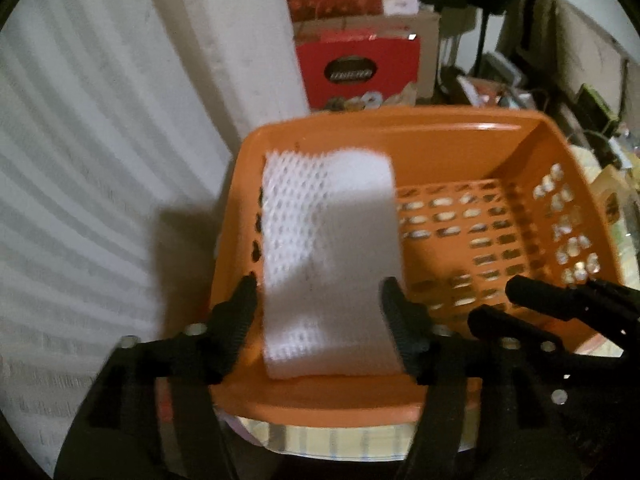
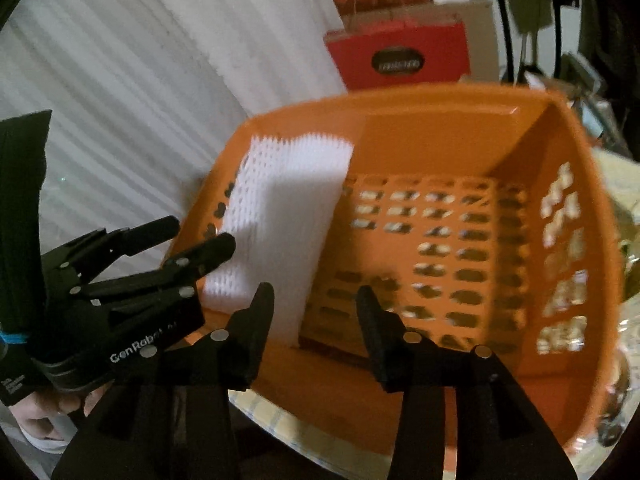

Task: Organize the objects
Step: 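Withdraw the right gripper and reach toward the clear plastic jar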

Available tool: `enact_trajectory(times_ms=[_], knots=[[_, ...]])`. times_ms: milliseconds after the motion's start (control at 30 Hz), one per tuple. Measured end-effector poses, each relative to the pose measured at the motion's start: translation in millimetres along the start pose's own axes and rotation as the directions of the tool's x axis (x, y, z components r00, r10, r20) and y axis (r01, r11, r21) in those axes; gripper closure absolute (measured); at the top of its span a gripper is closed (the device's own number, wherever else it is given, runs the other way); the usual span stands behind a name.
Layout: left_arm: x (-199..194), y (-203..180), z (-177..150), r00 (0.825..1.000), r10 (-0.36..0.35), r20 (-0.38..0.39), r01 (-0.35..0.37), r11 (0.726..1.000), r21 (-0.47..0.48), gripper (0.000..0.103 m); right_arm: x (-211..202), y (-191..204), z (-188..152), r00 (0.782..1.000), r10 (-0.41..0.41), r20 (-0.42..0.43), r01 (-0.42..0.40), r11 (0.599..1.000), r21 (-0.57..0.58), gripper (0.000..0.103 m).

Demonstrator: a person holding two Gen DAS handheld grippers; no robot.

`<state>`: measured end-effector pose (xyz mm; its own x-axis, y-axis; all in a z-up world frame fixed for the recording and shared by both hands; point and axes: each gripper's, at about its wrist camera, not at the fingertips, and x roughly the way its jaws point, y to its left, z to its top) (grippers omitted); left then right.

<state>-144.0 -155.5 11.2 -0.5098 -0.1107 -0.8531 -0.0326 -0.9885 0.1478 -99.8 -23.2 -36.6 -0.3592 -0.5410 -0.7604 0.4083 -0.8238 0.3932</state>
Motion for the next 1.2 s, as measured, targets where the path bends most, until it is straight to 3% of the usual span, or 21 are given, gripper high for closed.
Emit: enact_trajectory(times_ms=[200,433,567,733,967,1200], knots=[[-26,-24,-2,0.994,-0.076,0.074,0.077,0.997,-0.003,0.025,-40,-16,1,0.995,-0.066,0.079,0.069,0.997,-0.032,0.056],[-53,-66,-8,0.979,-0.113,0.169,0.108,0.993,0.041,0.014,-88,-45,-10,0.980,-0.144,0.136,0.149,0.989,-0.027,0.047],[-58,-83,-9,0.974,-0.149,0.170,0.146,0.989,0.031,0.011,-111,-63,-18,0.970,-0.189,0.153,0.192,0.981,-0.008,0.041],[-59,-107,-10,0.971,-0.186,0.151,0.183,0.982,0.037,0.001,-135,-93,-26,0.950,-0.257,0.175,0.255,0.966,0.037,0.035],[-62,-134,-8,0.954,-0.250,0.166,0.250,0.968,0.022,0.000,-158,-141,-36,0.937,-0.301,0.175,0.281,0.951,0.128,0.034],[-59,-169,3,0.919,-0.366,0.147,0.367,0.930,0.019,0.000,-174,-186,-44,0.921,-0.348,0.174,0.308,0.926,0.219,0.034]])
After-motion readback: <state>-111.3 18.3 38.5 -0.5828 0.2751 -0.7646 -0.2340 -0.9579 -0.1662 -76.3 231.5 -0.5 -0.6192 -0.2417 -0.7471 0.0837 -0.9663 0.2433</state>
